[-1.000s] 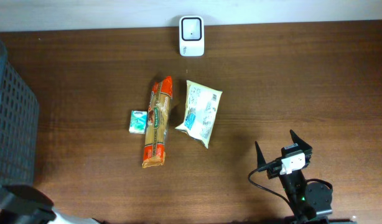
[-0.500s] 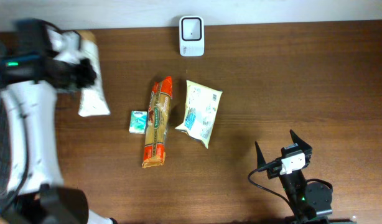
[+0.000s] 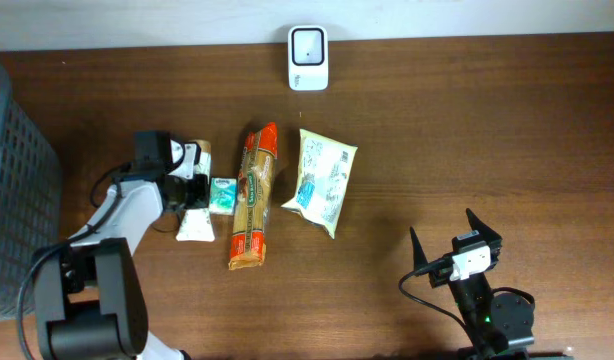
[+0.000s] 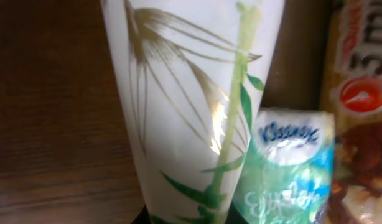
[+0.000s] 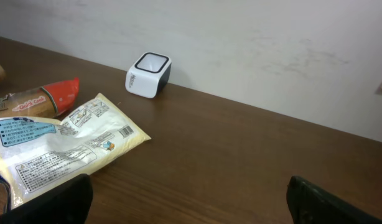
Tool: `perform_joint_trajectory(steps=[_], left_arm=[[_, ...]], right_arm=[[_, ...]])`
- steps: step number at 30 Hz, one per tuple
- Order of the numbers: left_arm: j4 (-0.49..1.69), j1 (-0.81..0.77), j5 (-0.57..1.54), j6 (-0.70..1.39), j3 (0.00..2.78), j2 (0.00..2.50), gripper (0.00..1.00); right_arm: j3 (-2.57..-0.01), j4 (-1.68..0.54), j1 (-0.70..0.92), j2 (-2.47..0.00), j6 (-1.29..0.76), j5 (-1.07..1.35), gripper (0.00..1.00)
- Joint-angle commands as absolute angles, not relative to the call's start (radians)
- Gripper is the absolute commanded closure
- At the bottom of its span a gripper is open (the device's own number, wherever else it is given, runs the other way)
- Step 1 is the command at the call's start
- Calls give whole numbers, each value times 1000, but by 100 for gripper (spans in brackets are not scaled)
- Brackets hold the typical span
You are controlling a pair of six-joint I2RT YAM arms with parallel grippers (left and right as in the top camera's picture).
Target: Scan the item barcode
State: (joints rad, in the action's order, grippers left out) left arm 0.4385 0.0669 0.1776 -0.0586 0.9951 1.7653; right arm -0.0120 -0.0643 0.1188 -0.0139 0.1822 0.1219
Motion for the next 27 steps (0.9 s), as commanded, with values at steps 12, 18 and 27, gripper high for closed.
perform_joint_trajectory(steps=[12, 18, 27], left_arm=[[402, -73, 220, 105, 1031, 1750, 1], [668, 70, 220, 100, 1230, 1635, 1], [751, 162, 312, 6, 1282, 1295, 1]], right_arm=[[-6, -68, 125, -7, 171, 128, 2], [-6, -68, 125, -7, 171, 128, 2], [-6, -68, 125, -7, 171, 128, 2]])
